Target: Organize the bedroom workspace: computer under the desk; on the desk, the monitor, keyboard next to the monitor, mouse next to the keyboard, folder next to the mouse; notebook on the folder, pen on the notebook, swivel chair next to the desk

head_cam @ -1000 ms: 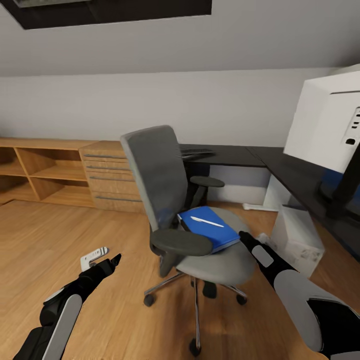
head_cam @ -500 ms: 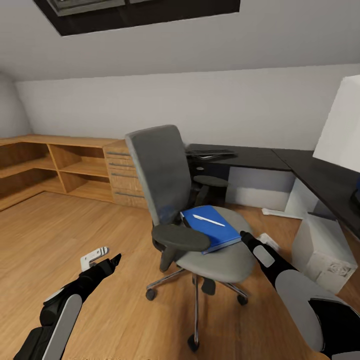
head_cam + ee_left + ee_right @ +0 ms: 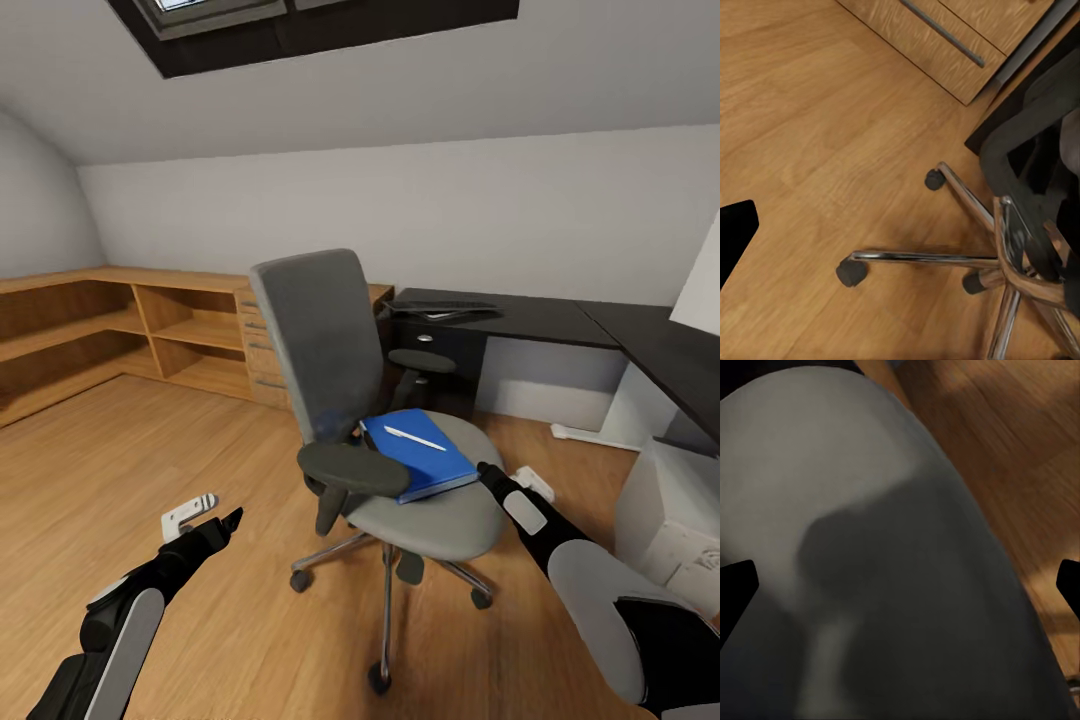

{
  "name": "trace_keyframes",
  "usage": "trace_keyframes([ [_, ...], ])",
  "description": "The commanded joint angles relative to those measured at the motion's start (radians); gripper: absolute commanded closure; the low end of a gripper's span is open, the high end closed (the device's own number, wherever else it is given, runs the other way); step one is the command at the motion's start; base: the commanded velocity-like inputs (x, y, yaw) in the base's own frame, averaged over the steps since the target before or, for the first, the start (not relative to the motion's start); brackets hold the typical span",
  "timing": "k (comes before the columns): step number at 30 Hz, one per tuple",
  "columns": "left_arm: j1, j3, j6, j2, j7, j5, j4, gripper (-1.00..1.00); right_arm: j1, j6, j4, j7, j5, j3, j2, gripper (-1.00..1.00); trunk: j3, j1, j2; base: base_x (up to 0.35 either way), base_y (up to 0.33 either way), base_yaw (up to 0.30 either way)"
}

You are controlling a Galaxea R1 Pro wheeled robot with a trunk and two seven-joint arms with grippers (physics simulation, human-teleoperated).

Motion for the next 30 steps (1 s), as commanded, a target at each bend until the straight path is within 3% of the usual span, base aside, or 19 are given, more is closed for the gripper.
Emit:
trace_keyframes([
  [1, -0.001, 0.000, 0.004, 0.000, 0.008, 0.011, -0.001, -1.00, 0.000, -0.002, -0.001, -0.002, -0.007, -0.001, 0.000, -1.00, -0.001, 0.000, 0.000, -0.074, -0.031, 0.005],
  [10, -0.001, 0.000, 0.004, 0.000, 0.008, 0.011, -0.001, -1.00, 0.000, -0.004, -0.002, 0.000, -0.005, -0.001, 0.001, -1.00, -0.001, 0.000, 0.000, -0.185, -0.073, 0.001],
  [30, -0.001, 0.000, 0.005, 0.000, 0.008, 0.011, -0.001, -1.00, 0.000, -0.003, 0.000, -0.001, -0.007, 0.000, 0.003, -1.00, -0.003, 0.000, 0.000, -0.006, -0.003, 0.020],
])
